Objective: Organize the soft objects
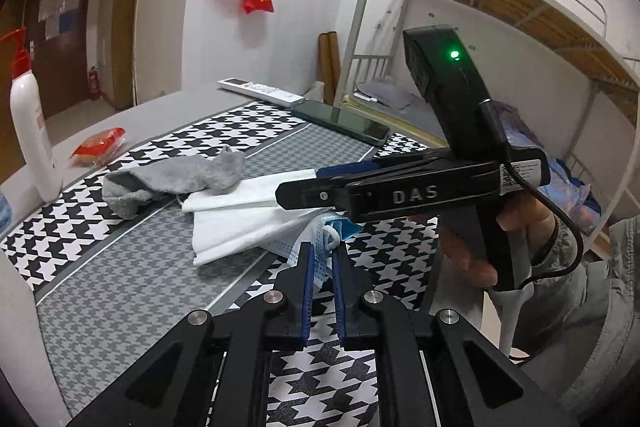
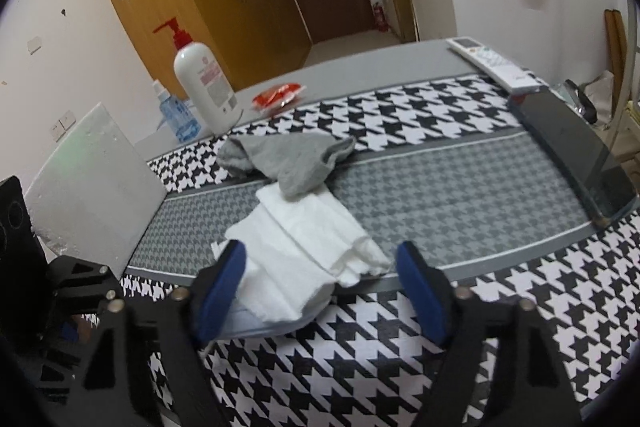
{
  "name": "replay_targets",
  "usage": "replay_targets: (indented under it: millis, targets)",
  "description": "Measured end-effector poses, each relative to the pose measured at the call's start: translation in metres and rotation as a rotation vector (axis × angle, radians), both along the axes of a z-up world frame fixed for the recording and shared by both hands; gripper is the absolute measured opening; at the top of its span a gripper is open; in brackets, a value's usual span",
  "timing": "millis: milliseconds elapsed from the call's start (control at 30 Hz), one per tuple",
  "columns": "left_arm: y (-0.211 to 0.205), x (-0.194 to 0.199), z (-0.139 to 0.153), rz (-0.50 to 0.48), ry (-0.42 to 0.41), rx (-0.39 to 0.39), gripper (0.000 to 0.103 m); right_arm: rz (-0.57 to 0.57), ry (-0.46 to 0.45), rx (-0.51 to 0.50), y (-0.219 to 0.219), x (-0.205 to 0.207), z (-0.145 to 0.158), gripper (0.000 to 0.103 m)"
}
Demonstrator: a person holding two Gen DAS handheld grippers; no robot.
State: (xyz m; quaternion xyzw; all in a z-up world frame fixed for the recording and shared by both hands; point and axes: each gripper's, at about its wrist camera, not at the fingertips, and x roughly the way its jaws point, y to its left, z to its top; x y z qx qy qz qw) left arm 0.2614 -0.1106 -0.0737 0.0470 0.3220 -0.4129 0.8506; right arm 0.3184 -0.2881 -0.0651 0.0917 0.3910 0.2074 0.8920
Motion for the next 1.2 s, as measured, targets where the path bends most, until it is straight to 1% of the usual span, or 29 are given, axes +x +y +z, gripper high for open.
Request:
replay_targets:
  millis: [33, 67, 100, 167, 233, 300, 333, 367, 467, 567, 767, 900, 967, 1100, 1200]
  targets:
    - [0.000, 0.000, 0.000, -0.001, -0.002, 0.001, 0.010, 0.003, 0.009, 0.003, 0.000, 0.002, -0.001, 0.067]
    - [0.000, -0.001, 0.000, 0.002, -0.006, 0.002, 0.010, 0.001, 0.021, 0.007, 0.000, 0.003, -0.002, 0.057]
    - [0.000, -0.001, 0.001, 0.006, -0.006, 0.003, 0.010, 0.004, 0.032, 0.011, 0.000, 0.004, -0.003, 0.043]
    - [0.001, 0.000, 0.001, 0.012, -0.005, 0.001, 0.010, 0.012, 0.049, 0.012, 0.001, 0.005, -0.006, 0.028]
    - [0.001, 0.000, 0.002, 0.012, -0.004, -0.005, 0.010, 0.009, 0.045, 0.015, 0.001, 0.004, -0.006, 0.022]
    - [0.002, 0.000, 0.002, 0.010, -0.005, -0.006, 0.010, 0.001, 0.036, 0.028, -0.002, 0.002, -0.003, 0.014]
    - [0.001, -0.001, 0.002, 0.009, -0.007, -0.004, 0.010, -0.007, 0.027, 0.039, -0.005, 0.000, -0.001, 0.013]
    - [0.001, -0.002, 0.002, 0.009, -0.009, -0.002, 0.010, -0.018, 0.013, 0.046, -0.008, -0.003, 0.003, 0.009]
    - [0.002, -0.003, 0.003, 0.009, -0.009, -0.003, 0.010, -0.044, -0.034, 0.062, -0.019, -0.012, 0.016, 0.008]
    - [0.002, -0.002, 0.003, 0.014, -0.009, -0.003, 0.010, -0.081, -0.061, 0.052, -0.028, -0.018, 0.024, 0.008]
    - [0.003, -0.001, 0.005, 0.022, -0.009, -0.005, 0.010, -0.150, -0.083, 0.058, -0.051, -0.029, 0.030, 0.008]
    - [0.006, -0.001, 0.007, 0.036, -0.006, -0.013, 0.010, -0.210, -0.104, 0.027, -0.067, -0.038, 0.034, 0.008]
    - [0.007, -0.001, 0.007, 0.035, -0.005, -0.015, 0.010, -0.238, -0.099, 0.018, -0.076, -0.040, 0.032, 0.008]
    - [0.006, -0.002, 0.008, 0.020, -0.002, -0.023, 0.010, -0.264, -0.051, -0.007, -0.085, -0.040, 0.017, 0.008]
    - [0.002, -0.005, 0.007, 0.012, -0.014, 0.000, 0.011, -0.264, -0.040, -0.021, -0.084, -0.041, 0.010, 0.008]
